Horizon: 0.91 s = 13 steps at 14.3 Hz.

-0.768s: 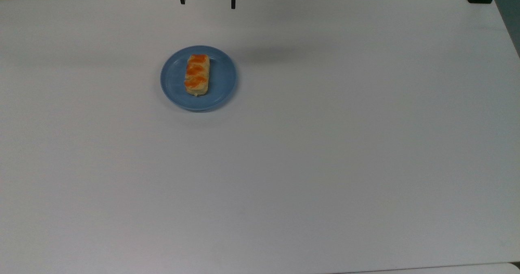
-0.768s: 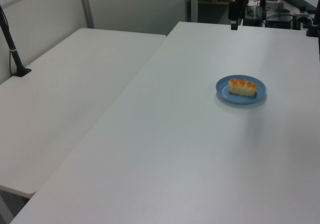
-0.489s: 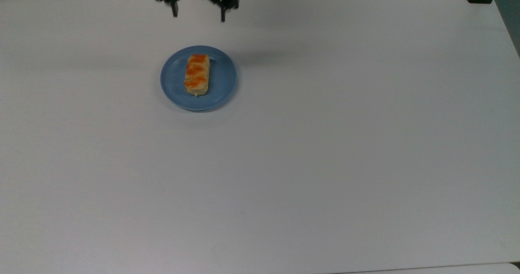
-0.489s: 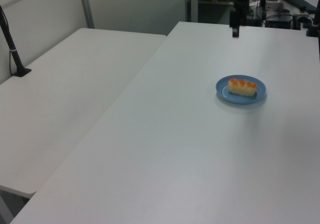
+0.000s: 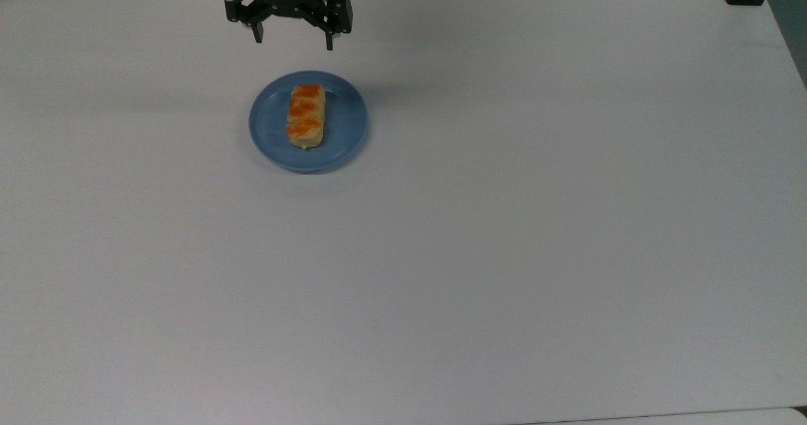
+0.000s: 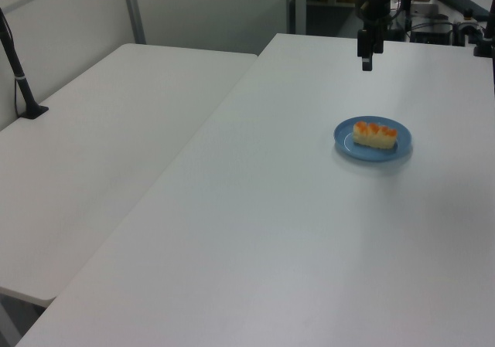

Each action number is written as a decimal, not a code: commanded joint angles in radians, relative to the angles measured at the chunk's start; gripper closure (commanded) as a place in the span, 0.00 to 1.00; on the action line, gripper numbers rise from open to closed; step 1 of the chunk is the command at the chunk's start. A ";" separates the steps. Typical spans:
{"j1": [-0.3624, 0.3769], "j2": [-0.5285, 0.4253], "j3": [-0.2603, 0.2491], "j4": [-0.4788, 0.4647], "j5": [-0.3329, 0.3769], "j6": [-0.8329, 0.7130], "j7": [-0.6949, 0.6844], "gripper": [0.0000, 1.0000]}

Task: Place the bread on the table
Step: 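Move the open gripper toward the bread on the blue plate, then lower the gripper onto the orange-topped bread and close on it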

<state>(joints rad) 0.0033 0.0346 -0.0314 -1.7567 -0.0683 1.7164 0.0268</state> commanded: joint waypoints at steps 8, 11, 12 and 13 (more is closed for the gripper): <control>-0.016 0.018 -0.009 -0.157 -0.014 0.132 -0.019 0.00; -0.031 0.088 -0.009 -0.202 -0.053 0.224 -0.022 0.00; -0.034 0.109 -0.009 -0.208 -0.051 0.245 -0.021 0.00; -0.034 0.122 -0.009 -0.227 -0.051 0.268 -0.021 0.00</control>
<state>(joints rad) -0.0265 0.1363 -0.0356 -1.9471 -0.1096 1.9276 0.0253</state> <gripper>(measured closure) 0.000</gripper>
